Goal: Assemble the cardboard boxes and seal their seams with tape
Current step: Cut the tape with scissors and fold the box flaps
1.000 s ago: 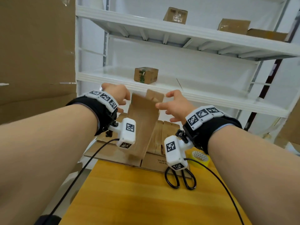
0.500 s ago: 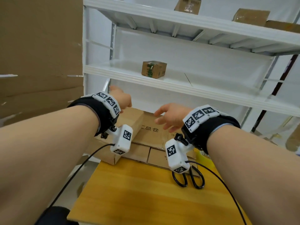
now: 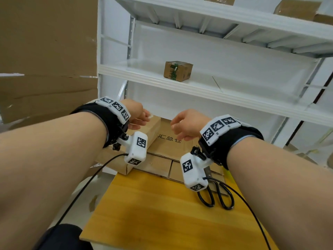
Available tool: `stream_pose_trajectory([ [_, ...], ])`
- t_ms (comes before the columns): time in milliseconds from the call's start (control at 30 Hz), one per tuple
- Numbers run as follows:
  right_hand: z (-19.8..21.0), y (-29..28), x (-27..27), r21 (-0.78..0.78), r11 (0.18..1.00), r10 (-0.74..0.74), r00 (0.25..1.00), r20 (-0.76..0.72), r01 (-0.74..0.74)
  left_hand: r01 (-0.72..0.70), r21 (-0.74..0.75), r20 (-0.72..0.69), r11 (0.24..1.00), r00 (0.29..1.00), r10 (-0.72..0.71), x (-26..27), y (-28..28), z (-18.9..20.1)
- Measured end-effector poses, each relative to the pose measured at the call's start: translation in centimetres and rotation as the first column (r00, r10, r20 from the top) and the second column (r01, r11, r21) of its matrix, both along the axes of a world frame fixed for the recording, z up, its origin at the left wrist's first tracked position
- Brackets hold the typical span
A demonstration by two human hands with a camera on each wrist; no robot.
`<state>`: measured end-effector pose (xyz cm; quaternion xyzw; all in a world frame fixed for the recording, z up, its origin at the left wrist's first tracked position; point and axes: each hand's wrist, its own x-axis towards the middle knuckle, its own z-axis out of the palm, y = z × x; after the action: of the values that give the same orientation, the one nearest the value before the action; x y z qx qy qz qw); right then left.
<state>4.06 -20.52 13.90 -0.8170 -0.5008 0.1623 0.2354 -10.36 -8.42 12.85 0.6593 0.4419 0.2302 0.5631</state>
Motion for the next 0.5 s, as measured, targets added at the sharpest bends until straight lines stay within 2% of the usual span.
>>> stream_pose_trajectory([
  [100, 0.1, 0.5, 0.3, 0.114, 0.993, -0.028, 0.997, -0.068, 0.036, 0.155, 0.005, 0.013, 0.988, 0.988, -0.155, 0.6, -0.6, 0.2],
  [200, 0.1, 0.8, 0.4, 0.184, 0.982, -0.021, 0.996, -0.087, 0.037, 0.241, 0.033, 0.012, 0.970, 0.970, -0.242, 1.3, -1.3, 0.7],
  [433, 0.1, 0.8, 0.8, 0.222, 0.971, -0.047, 0.981, -0.190, 0.090, 0.278, 0.070, 0.005, 0.958, 0.960, -0.279, 1.8, -1.5, 0.8],
  [500, 0.1, 1.0, 0.7, 0.211, 0.972, -0.067, 0.983, -0.170, 0.103, 0.291, 0.075, -0.001, 0.954, 0.957, -0.291, 1.9, -1.6, 0.8],
])
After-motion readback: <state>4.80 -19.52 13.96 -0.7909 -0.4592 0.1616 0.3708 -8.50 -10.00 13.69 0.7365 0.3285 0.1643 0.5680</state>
